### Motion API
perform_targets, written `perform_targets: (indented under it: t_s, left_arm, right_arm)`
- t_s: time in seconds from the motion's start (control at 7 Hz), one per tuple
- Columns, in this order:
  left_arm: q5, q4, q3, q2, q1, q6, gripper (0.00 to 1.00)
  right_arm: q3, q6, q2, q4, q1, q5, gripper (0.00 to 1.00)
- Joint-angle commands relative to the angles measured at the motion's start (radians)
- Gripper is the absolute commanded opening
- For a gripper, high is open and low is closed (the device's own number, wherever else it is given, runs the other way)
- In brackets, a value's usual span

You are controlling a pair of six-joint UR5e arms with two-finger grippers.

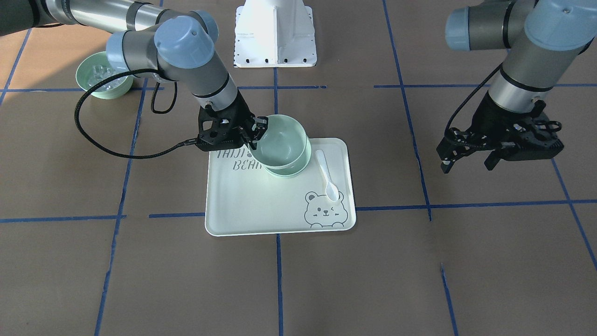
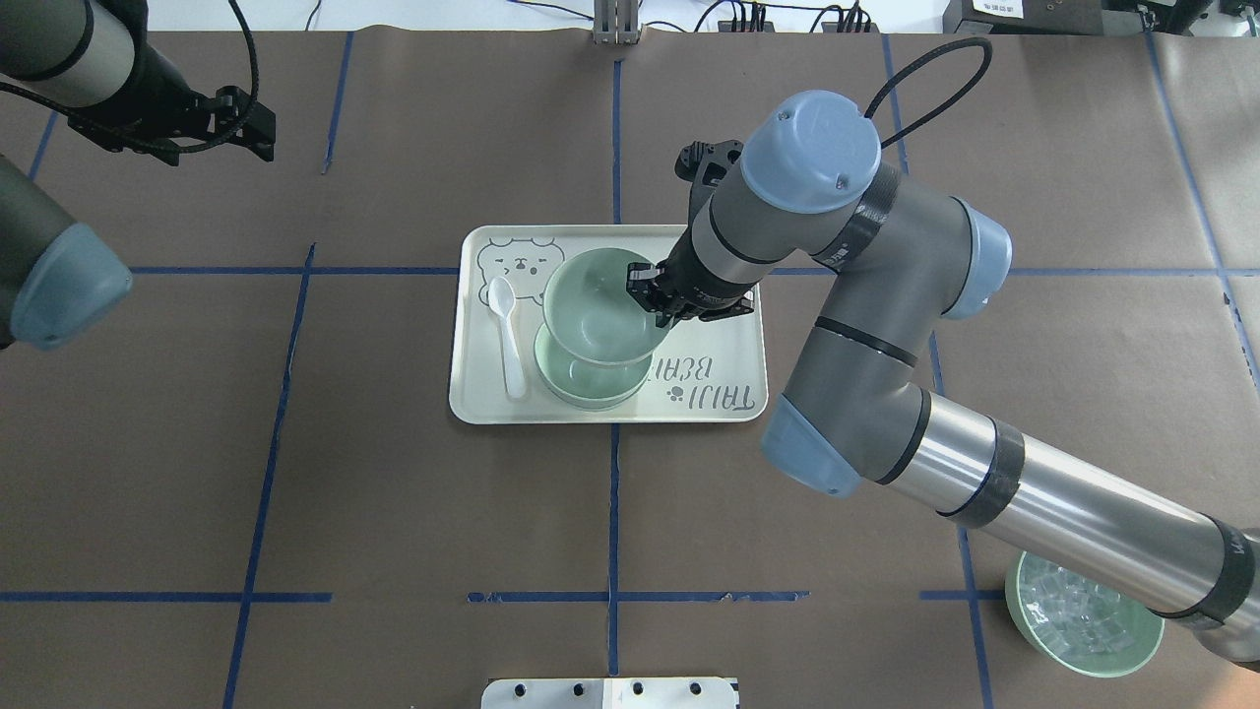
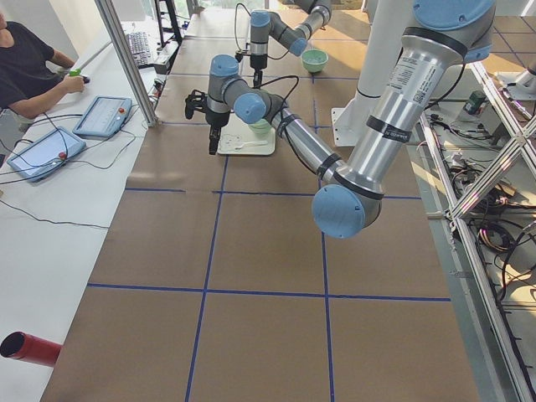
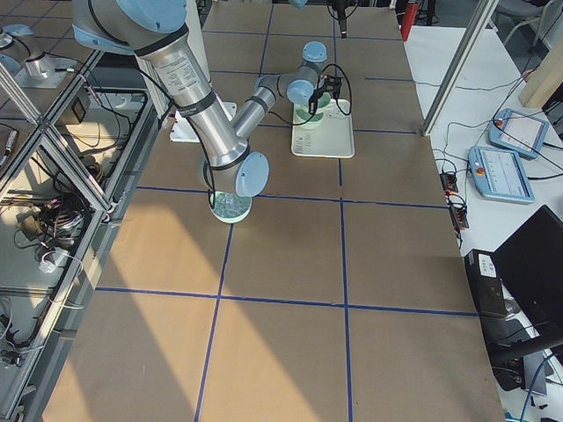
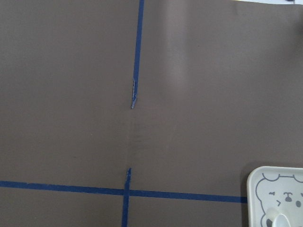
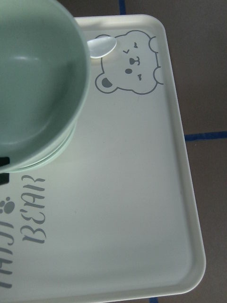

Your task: Stack green bowls together

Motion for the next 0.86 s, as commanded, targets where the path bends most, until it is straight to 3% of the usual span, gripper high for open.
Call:
perform_targets:
  t_s: [0.0, 0.29, 0.43, 0.71]
  left_arm:
    - [-0.058, -0.011, 0.01, 0.053, -0.062, 0.121, 1.0]
    - [-0.068, -0.012, 0.015, 0.064, -0.077, 0.149, 1.0]
    - [-0.066, -0.012, 0.015, 0.074, -0.077, 0.156, 1.0]
    - [-0.069, -0.014, 0.021, 0.092, -0.11, 0.222, 1.0]
  right_arm:
    - [-0.016, 0.0, 0.018, -0.009, -0.033, -0.04, 0.0]
    - [-0.049, 0.0, 0.041, -0.007, -0.034, -0.045, 0.0]
    - [-0.05, -0.004, 0.038, -0.007, -0.034, -0.046, 0.99]
    - [-0.028, -0.004, 0.027, -0.027, -0.022, -0.034, 1.0]
